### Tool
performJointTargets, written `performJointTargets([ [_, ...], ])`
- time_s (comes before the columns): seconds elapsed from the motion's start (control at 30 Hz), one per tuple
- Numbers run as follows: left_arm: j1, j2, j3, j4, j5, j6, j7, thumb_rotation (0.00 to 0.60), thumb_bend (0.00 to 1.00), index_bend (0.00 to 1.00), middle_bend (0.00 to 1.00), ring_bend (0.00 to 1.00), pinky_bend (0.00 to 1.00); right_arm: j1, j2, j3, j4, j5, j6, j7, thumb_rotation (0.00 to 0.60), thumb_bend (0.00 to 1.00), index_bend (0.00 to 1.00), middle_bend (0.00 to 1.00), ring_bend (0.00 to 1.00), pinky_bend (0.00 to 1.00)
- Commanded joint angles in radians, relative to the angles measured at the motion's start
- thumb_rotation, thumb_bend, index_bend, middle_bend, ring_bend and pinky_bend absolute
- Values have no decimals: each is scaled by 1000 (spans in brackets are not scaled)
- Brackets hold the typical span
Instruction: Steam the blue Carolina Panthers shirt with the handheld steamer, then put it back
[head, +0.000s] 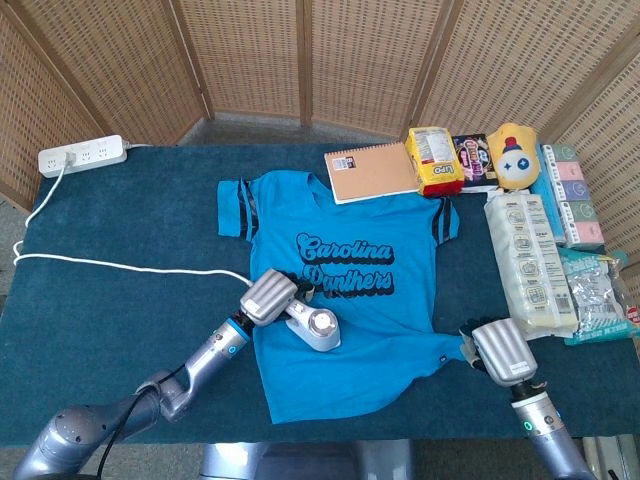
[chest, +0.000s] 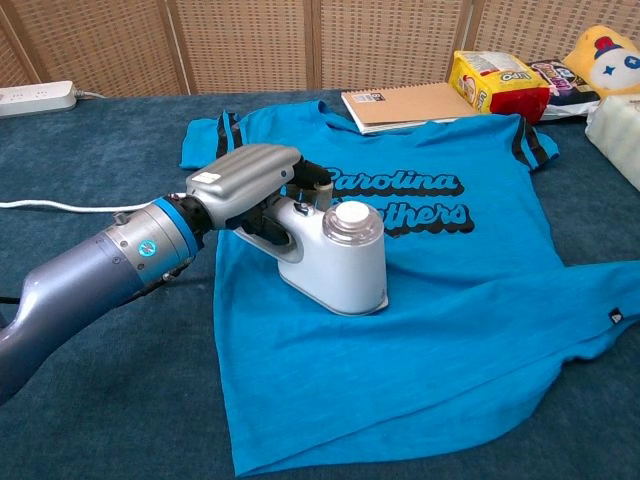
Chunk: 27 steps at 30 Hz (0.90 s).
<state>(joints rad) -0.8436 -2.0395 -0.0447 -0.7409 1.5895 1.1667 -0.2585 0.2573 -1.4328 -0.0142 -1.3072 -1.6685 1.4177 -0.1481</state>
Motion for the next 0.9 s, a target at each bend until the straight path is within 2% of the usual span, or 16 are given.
performJointTargets([
  [0.03,11,28,17,-59,13,1,25,600,453,523,668,589,657,0,0,0,1,0,1,0,600,356,759,692,704,781],
  [0.27,30,87,49,-172,48,25,73,600,451,523,669,589,657,1,-1,1,0,-2,1,-1,600,356,759,692,704,781],
  [0.47,44,132,68,-219,76,45,133,600,447,523,668,589,657,2,-2,1,-1,-2,-1,-2,600,356,759,692,704,781],
  [0.73,44,126,46,-170,59,25,151,600,446,523,668,589,656,2,-4,2,2,-1,-2,2,600,356,759,692,704,781],
  [0.9,31,92,14,-66,38,13,131,600,444,523,668,589,654,1,-2,2,4,1,-3,3,600,356,759,692,704,781],
])
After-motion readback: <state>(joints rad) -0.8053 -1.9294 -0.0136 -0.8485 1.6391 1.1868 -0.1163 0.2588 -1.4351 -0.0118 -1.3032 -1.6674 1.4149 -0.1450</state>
